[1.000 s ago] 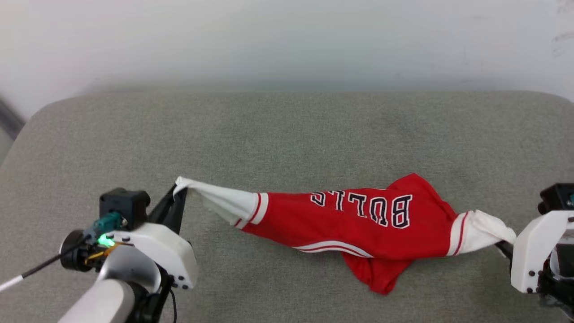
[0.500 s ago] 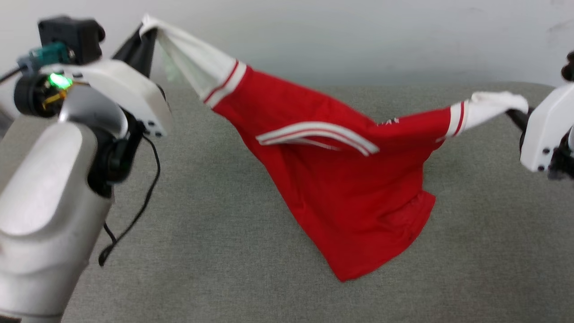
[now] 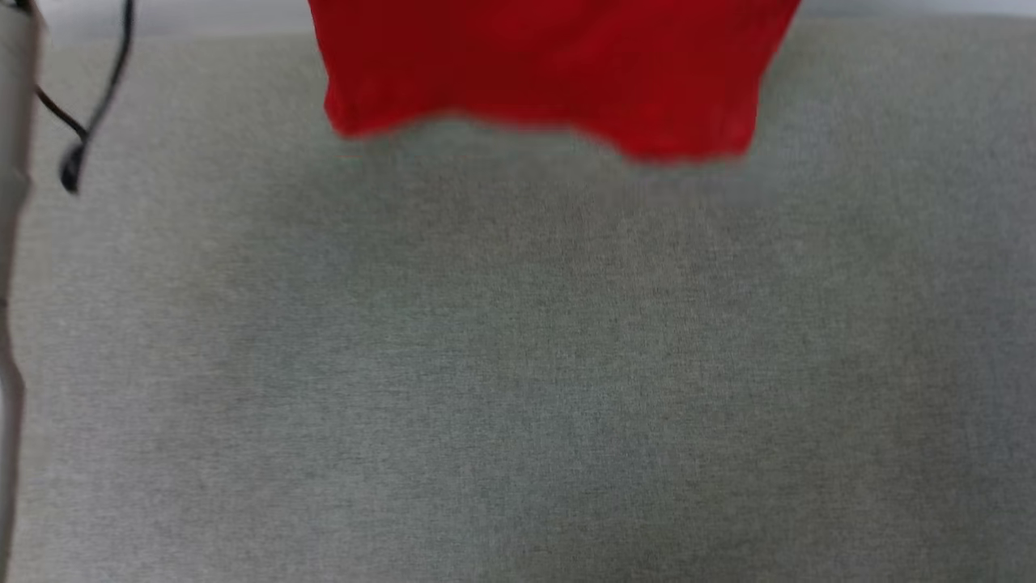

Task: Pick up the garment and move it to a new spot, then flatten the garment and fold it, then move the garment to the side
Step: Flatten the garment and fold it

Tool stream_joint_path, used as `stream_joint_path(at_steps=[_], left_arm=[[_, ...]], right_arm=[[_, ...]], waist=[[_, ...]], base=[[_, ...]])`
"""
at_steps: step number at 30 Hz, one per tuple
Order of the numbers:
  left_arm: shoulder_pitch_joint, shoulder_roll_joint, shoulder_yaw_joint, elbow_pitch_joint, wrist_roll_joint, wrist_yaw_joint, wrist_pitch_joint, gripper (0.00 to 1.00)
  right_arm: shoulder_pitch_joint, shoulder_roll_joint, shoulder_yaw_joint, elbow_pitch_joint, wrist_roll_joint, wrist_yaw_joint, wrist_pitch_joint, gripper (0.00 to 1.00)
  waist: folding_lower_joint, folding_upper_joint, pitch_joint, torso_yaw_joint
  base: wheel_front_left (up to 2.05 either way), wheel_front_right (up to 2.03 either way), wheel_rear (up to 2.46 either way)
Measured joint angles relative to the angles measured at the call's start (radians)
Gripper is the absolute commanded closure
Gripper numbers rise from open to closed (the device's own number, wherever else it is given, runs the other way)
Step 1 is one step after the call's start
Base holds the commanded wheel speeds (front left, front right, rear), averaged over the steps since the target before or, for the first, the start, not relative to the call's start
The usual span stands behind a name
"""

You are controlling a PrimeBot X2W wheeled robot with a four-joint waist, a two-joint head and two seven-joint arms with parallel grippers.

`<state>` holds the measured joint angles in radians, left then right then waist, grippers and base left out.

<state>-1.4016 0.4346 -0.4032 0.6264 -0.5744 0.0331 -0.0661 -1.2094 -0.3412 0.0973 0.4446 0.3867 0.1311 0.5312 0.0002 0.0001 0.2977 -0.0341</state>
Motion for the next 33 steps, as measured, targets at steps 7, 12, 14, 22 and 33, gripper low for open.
stream_joint_path(at_steps=[7,12,14,22,33], left_arm=[[-0.171,-0.006,0.001,0.118,0.017,-0.047,-0.071,1.00],[-0.205,-0.030,-0.005,0.196,0.018,-0.069,-0.114,1.00],[-0.203,-0.041,-0.006,0.230,0.012,-0.079,-0.130,1.00],[-0.129,-0.091,0.015,0.362,-0.032,-0.112,-0.180,1.00],[0.205,-0.136,0.113,0.365,-0.070,-0.129,-0.194,1.00]], right_arm=[[-0.197,0.005,0.028,0.108,-0.018,0.000,-0.140,1.00],[-0.258,0.011,0.065,0.195,-0.019,0.000,-0.191,1.00],[-0.261,0.028,0.080,0.233,-0.016,0.000,-0.217,1.00],[-0.257,0.086,0.128,0.415,0.023,0.000,-0.300,1.00],[0.003,0.120,0.190,0.564,0.103,0.000,-0.424,1.00]], waist=[[0.0000,0.0000,0.093,-0.017],[0.0000,0.0000,0.152,-0.017],[0.0000,0.0000,0.175,-0.016],[0.0000,0.0000,0.241,-0.006],[-0.0001,0.0000,0.148,0.011]], base=[[0.00,0.00,0.00],[0.00,0.00,0.00],[0.00,0.00,0.00],[0.00,0.00,0.00],[0.00,0.00,0.00]])
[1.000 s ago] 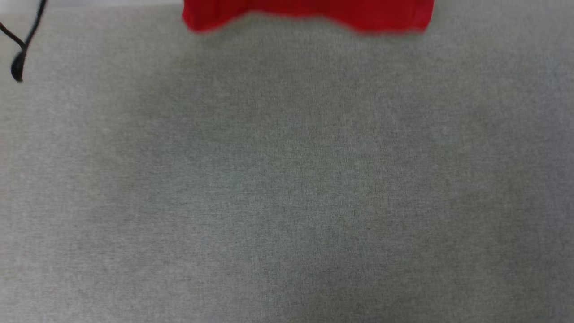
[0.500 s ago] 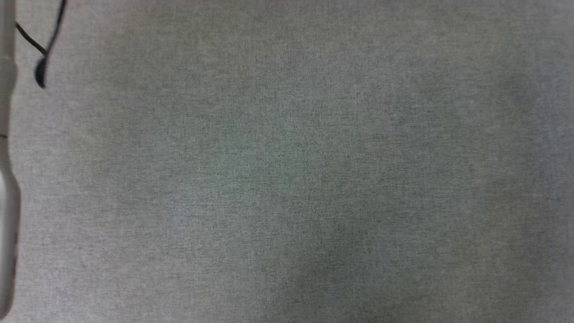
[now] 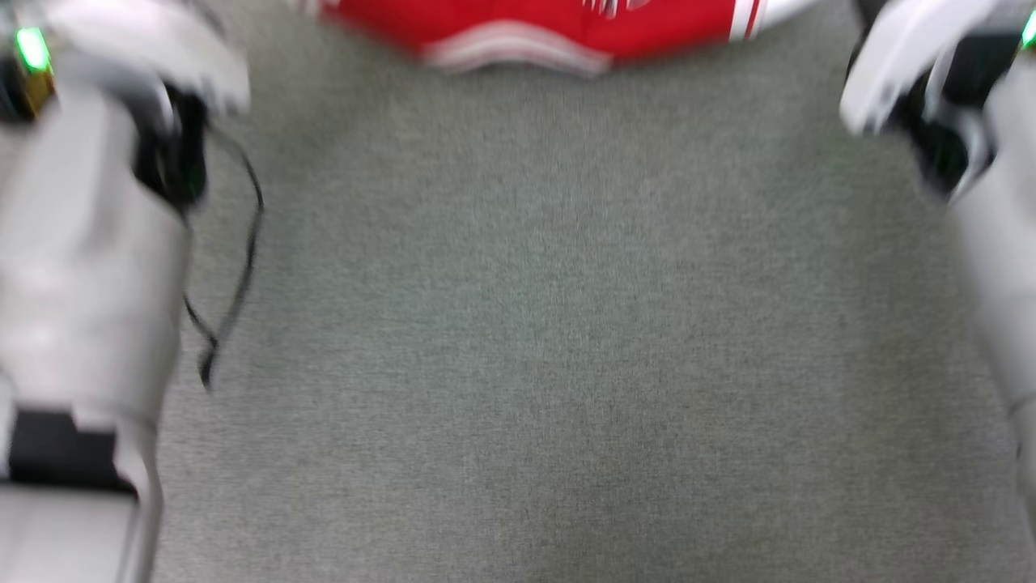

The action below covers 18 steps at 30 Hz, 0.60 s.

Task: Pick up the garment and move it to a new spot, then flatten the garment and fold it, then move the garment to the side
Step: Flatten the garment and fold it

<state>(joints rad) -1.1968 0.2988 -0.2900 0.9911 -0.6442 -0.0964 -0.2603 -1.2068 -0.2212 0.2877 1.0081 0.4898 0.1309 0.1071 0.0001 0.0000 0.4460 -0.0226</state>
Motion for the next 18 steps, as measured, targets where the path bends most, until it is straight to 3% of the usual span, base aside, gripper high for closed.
stream_joint_path(at_steps=[9,18], left_arm=[[0.447,-0.015,0.100,-0.176,0.038,0.023,0.000,1.00],[0.881,-0.020,0.136,-0.440,0.062,0.102,-0.001,1.00]], right_arm=[[0.332,-0.028,0.049,-0.050,0.090,0.000,-0.066,1.00],[0.638,-0.073,0.071,-0.234,0.137,0.000,-0.054,1.00]], waist=[[-0.0001,0.0000,-0.175,0.008],[-0.0003,0.0000,-0.363,0.006]], base=[[0.00,0.00,0.00],[0.00,0.00,0.00]])
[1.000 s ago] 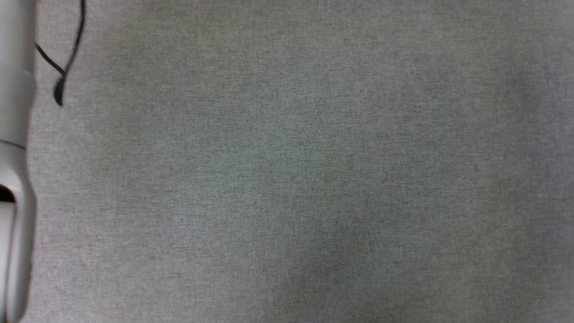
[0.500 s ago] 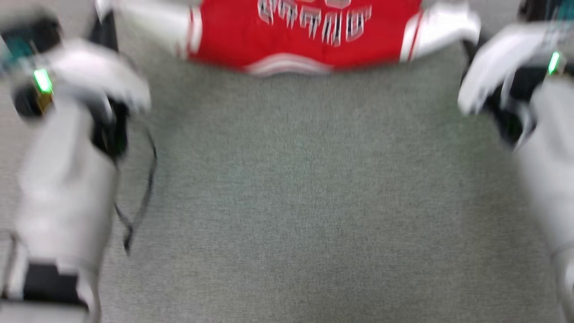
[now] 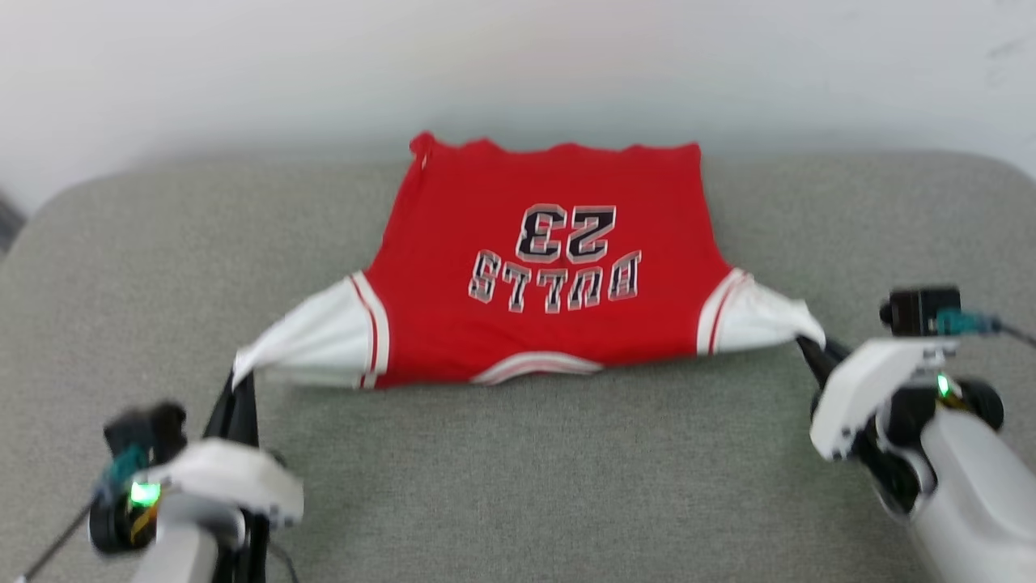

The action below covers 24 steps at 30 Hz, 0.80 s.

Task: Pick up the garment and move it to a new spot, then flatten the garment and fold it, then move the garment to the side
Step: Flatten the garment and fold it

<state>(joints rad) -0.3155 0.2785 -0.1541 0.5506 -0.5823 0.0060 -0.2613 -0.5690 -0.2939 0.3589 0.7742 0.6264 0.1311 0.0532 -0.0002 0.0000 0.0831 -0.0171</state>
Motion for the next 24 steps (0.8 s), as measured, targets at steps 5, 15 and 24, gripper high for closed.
stream_joint_path(at_steps=[5,15,24], left_arm=[[0.246,0.004,0.012,-0.203,-0.009,0.080,0.040,1.00],[0.581,0.049,-0.011,-0.571,0.014,0.225,0.215,1.00],[0.633,0.031,-0.071,-0.614,0.042,0.234,0.228,1.00]], right_arm=[[0.200,-0.024,-0.059,-0.126,-0.007,0.000,0.048,1.00],[0.631,0.031,-0.323,-0.464,-0.143,0.000,0.243,1.00],[0.818,0.165,-0.423,-0.610,-0.244,0.000,0.351,0.00]], waist=[[-0.0001,0.0000,-0.080,0.000],[-0.0002,0.0000,-0.123,0.048],[0.0000,0.0000,-0.117,0.070]], base=[[0.00,0.00,0.00],[0.00,0.00,0.00],[0.00,0.00,0.00]])
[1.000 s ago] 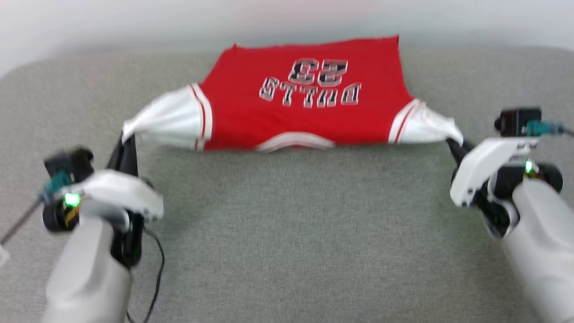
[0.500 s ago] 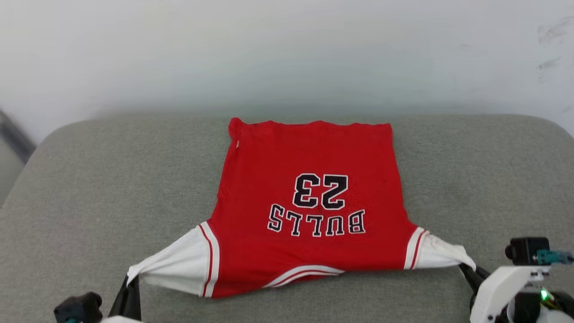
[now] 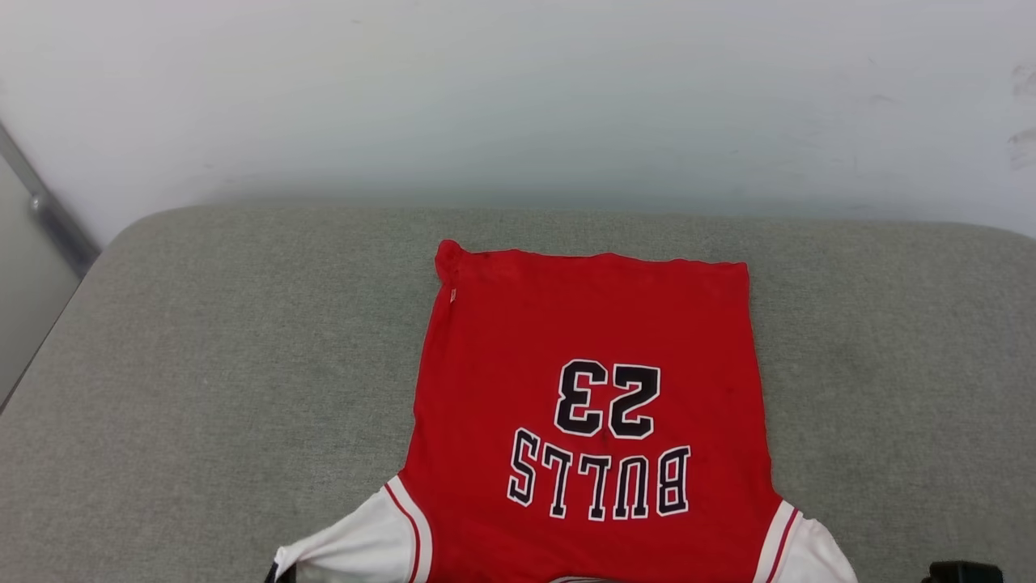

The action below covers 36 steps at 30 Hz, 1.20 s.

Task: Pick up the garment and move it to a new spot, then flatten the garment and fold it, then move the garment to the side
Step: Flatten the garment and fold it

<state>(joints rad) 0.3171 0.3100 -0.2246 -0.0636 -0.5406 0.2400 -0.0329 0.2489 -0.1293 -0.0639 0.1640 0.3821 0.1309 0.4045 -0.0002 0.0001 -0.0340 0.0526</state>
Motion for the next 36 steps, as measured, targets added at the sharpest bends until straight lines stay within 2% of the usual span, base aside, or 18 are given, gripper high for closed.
stream_joint_path(at_steps=[4,9,13,16,22,27,32,36], left_arm=[[-0.036,-0.001,-0.006,-0.005,0.010,-0.011,-0.026,1.00],[-0.065,0.004,-0.021,-0.038,0.031,-0.011,-0.032,1.00],[-0.080,0.013,-0.029,-0.078,0.051,-0.002,-0.023,1.00],[-0.102,0.017,-0.039,-0.113,0.066,-0.001,-0.018,1.00],[-0.190,0.005,-0.058,-0.160,0.080,-0.019,-0.039,1.00],[-0.259,-0.013,-0.075,-0.161,0.081,-0.045,-0.065,1.00],[-0.319,-0.026,-0.090,-0.140,0.080,-0.073,-0.091,1.00],[-0.357,-0.033,-0.096,-0.121,0.079,-0.091,-0.109,1.00]], right_arm=[[-0.016,0.009,-0.007,-0.079,0.004,0.000,-0.079,0.00],[-0.095,-0.027,-0.060,-0.121,-0.008,0.000,-0.152,0.00],[-0.238,-0.058,-0.087,-0.066,0.000,0.000,-0.167,0.00],[-0.370,-0.091,-0.102,0.025,0.007,0.000,-0.151,0.00],[-0.710,-0.143,-0.090,0.251,0.011,0.000,-0.059,0.00],[-0.956,-0.161,-0.107,0.449,-0.032,0.000,0.125,0.00],[-1.151,-0.156,-0.138,0.565,-0.113,0.000,0.282,0.00],[-1.238,-0.150,-0.176,0.618,-0.173,0.000,0.339,0.00]], waist=[[0.0002,-0.0001,0.006,0.008],[0.0002,0.0000,0.012,0.021],[0.0003,0.0000,0.029,0.028],[0.0002,0.0000,0.058,0.036],[0.0004,0.0000,0.168,0.064],[0.0005,0.0000,0.272,0.101],[0.0006,-0.0001,0.361,0.146],[0.0005,0.0000,0.423,0.178]], base=[[0.00,0.00,0.00],[0.00,0.00,0.00],[0.00,0.00,0.00],[0.00,0.00,0.00],[0.00,0.00,0.00],[0.00,0.00,0.00],[0.00,0.00,0.00],[0.00,0.00,0.00]])
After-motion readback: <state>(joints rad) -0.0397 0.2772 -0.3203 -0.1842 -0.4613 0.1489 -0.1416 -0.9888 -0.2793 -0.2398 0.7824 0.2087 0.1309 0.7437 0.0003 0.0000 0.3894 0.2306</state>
